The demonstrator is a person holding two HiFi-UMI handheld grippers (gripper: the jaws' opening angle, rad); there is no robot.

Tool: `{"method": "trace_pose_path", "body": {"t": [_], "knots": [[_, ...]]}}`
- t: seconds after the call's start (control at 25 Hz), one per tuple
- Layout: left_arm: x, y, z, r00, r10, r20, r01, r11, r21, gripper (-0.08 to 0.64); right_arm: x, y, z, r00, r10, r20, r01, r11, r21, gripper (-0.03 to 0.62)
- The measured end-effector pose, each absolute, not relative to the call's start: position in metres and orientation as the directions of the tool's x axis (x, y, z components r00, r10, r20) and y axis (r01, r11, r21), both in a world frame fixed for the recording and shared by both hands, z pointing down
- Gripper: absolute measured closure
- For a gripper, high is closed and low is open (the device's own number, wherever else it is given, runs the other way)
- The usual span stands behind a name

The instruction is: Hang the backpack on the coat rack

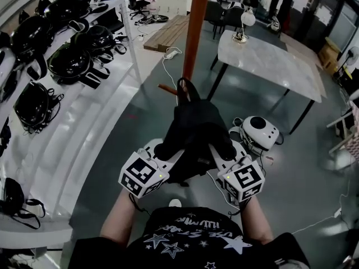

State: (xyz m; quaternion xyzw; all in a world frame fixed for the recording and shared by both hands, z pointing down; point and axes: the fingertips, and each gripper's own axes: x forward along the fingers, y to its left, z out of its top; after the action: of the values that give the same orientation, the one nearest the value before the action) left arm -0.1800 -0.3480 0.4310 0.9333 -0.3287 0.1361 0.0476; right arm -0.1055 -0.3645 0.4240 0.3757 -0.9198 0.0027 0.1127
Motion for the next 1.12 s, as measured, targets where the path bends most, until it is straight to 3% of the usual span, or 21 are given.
{"method": "trace_pose_path", "body": {"t": [1.12], "knots": [[-0.187, -0.398, 0.491, 0.793, -0.484, 0.369, -0.552, -0.828, 0.100, 0.503, -0.108, -0.408, 0.488, -0.636, -0.711, 0.299, -0.754, 0.655, -0.046, 0.566]]}}
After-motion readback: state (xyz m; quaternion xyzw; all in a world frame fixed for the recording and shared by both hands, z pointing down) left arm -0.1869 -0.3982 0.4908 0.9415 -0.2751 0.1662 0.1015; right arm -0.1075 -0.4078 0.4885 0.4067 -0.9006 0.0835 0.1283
